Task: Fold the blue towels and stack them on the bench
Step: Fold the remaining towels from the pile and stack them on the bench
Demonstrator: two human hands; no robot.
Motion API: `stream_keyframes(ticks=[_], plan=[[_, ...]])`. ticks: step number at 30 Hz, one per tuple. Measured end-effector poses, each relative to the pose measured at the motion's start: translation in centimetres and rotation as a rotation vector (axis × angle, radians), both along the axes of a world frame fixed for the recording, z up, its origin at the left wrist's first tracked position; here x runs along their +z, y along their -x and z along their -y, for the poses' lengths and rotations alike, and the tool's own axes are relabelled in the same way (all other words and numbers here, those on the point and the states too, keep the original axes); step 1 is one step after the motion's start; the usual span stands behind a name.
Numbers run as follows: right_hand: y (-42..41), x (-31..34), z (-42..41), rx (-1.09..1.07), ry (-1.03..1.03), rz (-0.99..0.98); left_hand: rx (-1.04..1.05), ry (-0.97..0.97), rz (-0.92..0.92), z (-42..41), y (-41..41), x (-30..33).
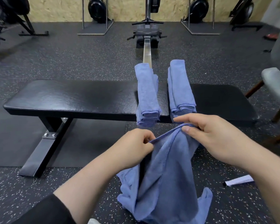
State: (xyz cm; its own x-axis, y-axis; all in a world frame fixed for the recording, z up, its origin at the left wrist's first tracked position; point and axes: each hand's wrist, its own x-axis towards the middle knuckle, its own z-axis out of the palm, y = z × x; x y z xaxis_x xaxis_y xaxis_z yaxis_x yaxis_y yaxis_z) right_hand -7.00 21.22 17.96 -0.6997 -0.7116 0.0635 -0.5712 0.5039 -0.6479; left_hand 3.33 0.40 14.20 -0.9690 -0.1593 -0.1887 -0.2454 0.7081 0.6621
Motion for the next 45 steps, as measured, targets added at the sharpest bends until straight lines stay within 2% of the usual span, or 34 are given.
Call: stream_keyframes(ticks=[2, 5, 10, 16, 19, 21, 25, 27, 29, 31, 34, 37, 39, 45], plan=[[0.2, 0.4, -0.8, -0.026, -0.012, -0.033, 0.024, 0.267, 0.077, 0.8, -0.4, -0.7], [0.4, 1.3, -2.2, -0.081, 0.035, -0.059, 0.192, 0.45, 0.127, 2.4, -1.2, -0.8], [-0.2, 2.3, -4.1, -0.128, 0.075, -0.091, 0.343, 0.566, 0.088, 4.9, -2.5, 0.2], [-0.6, 3.4, -6.4, -0.206, 0.09, -0.158, 0.45, 0.584, 0.013, 7.9, -4.0, 1.4], [-0.9, 3.5, -7.6, -0.201, 0.035, -0.155, 0.504, 0.521, 0.006, 9.1, -4.7, 2.6], [-0.9, 3.2, -8.3, -0.196, -0.053, -0.129, 0.498, 0.395, -0.015, 9.4, -5.2, 3.3], [-1.2, 2.8, -9.2, -0.225, -0.208, -0.102, 0.495, -0.116, -0.062, 8.3, -6.4, 5.0], [-1.4, 2.8, -9.4, -0.271, -0.123, -0.057, 0.499, -0.317, -0.079, 7.8, -7.1, 5.7], [-1.4, 2.5, -9.5, -0.347, 0.097, 0.067, 0.459, -0.41, -0.088, 7.8, -7.6, 6.1], [-1.4, 2.0, -9.5, -0.384, 0.314, 0.257, 0.363, -0.398, -0.091, 7.9, -8.3, 6.2], [-1.2, 0.9, -9.4, -0.383, 0.448, 0.39, 0.287, -0.294, -0.141, 7.7, -9.1, 5.8], [-0.9, -0.1, -9.3, -0.38, 0.449, 0.368, 0.326, -0.236, -0.226, 7.3, -9.3, 5.4], [-0.8, -0.5, -9.4, -0.385, 0.443, 0.353, 0.355, -0.262, -0.266, 7.0, -9.4, 5.3], [-0.9, -1.1, -9.8, -0.403, 0.411, 0.294, 0.347, -0.228, -0.298, 7.1, -9.9, 5.2]])
